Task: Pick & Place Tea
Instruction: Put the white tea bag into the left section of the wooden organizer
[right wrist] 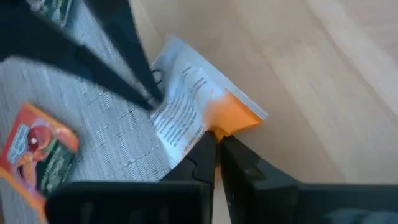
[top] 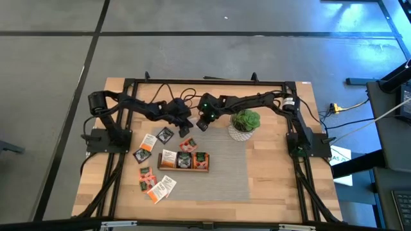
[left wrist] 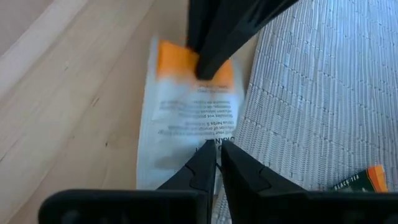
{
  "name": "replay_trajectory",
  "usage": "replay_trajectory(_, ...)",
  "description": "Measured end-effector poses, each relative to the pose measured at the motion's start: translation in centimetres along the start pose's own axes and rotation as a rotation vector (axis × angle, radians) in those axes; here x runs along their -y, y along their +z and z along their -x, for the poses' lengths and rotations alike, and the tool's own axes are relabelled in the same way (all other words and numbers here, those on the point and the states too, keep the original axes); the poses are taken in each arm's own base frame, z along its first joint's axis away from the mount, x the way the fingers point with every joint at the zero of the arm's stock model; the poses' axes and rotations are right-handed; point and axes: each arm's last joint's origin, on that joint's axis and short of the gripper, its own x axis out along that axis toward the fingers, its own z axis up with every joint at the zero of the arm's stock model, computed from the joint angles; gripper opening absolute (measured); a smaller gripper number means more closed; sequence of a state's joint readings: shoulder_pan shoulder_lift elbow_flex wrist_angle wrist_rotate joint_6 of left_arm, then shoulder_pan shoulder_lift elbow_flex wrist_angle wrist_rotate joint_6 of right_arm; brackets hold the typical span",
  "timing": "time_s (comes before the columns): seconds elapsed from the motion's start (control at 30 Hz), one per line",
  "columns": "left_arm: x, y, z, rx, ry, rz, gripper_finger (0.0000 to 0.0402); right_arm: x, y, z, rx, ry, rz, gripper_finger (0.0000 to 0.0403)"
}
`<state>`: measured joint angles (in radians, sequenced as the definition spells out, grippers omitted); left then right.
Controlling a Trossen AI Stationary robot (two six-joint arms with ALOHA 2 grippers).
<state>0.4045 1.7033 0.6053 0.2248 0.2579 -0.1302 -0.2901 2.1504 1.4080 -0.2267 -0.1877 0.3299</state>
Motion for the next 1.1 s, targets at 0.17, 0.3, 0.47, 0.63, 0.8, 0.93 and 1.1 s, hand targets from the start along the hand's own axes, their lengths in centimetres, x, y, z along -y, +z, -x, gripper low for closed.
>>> replay_trajectory(0.17,0.2,1.4,3.4,0.067,0.024,-0.013,0.0023,-0.3,0.8,1.6,0.0,-0.09,0.073,0.001)
replay_trajectory(0.3,0.2,2.0,6.2,0.139,0.036,-0.001,0.0024,-0.7,1.7,3.3,0.047,-0.155,0.128,0.0006)
replay_trajectory(0.47,-0.3,1.3,8.7,0.252,0.042,0.035,0.0031,-1.4,2.5,6.4,0.105,-0.232,0.184,0.0012)
replay_trajectory(0.63,-0.5,-0.6,10.0,0.413,0.034,0.037,0.0039,-2.0,2.5,9.2,0.164,-0.331,0.235,0.001)
replay_trajectory(0.8,0.0,-2.4,10.3,0.584,-0.037,0.038,0.0047,-2.2,1.4,10.6,0.309,-0.299,0.245,0.0012)
replay_trajectory(0.93,0.8,-3.0,10.6,0.738,-0.061,-0.03,0.0052,-2.7,0.5,11.2,0.589,-0.209,0.25,0.0013)
replay_trajectory(1.1,2.0,-2.6,11.1,0.845,-0.122,-0.098,0.0063,-4.1,-0.3,11.9,0.916,-0.081,0.298,0.0013)
